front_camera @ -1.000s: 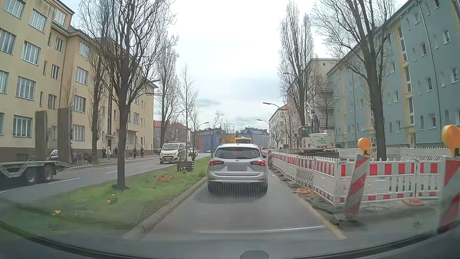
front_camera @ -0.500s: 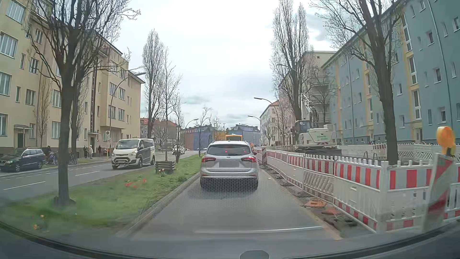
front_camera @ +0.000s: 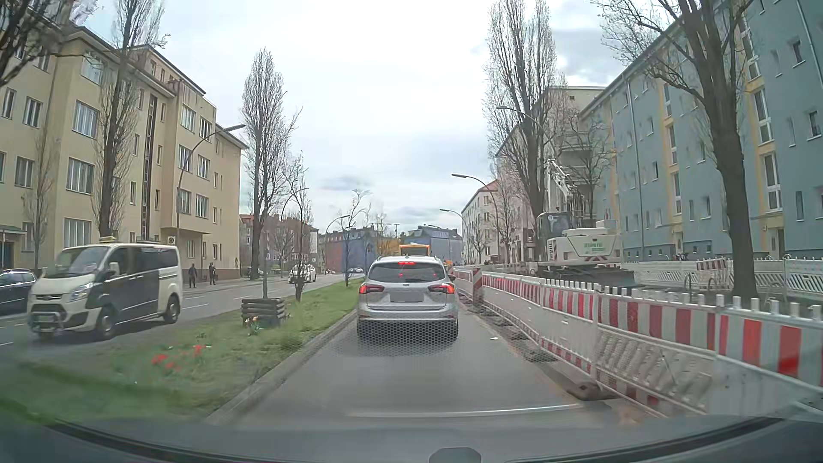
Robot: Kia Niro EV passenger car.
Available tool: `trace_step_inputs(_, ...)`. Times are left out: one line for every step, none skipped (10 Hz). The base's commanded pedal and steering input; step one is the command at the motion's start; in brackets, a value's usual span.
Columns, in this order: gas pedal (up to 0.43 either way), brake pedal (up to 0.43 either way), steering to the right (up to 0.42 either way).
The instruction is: Follow the waypoints while adhering to traffic rules and regulations
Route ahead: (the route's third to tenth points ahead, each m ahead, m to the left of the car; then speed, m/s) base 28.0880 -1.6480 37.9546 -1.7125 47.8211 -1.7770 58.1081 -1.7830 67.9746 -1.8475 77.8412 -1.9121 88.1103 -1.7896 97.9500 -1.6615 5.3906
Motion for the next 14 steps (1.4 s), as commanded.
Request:
trace_step_inputs(0.098, 0.000, -0.002)
trace_step_inputs(0.098, 0.000, -0.003)
trace_step_inputs(0.098, 0.000, -0.003)
trace_step_inputs(0.098, 0.000, -0.003)
trace_step_inputs(0.098, 0.000, -0.003)
trace_step_inputs(0.098, 0.000, -0.003)
trace_step_inputs(0.098, 0.000, -0.003)
trace_step_inputs(0.098, 0.000, -0.003)
trace_step_inputs(0.098, 0.000, -0.003)
trace_step_inputs(0.098, 0.000, -0.003)
trace_step_inputs(0.098, 0.000, -0.003)
trace_step_inputs(0.098, 0.000, -0.001)
trace_step_inputs(0.039, 0.000, 0.000)
trace_step_inputs(0.000, 0.000, 0.000)
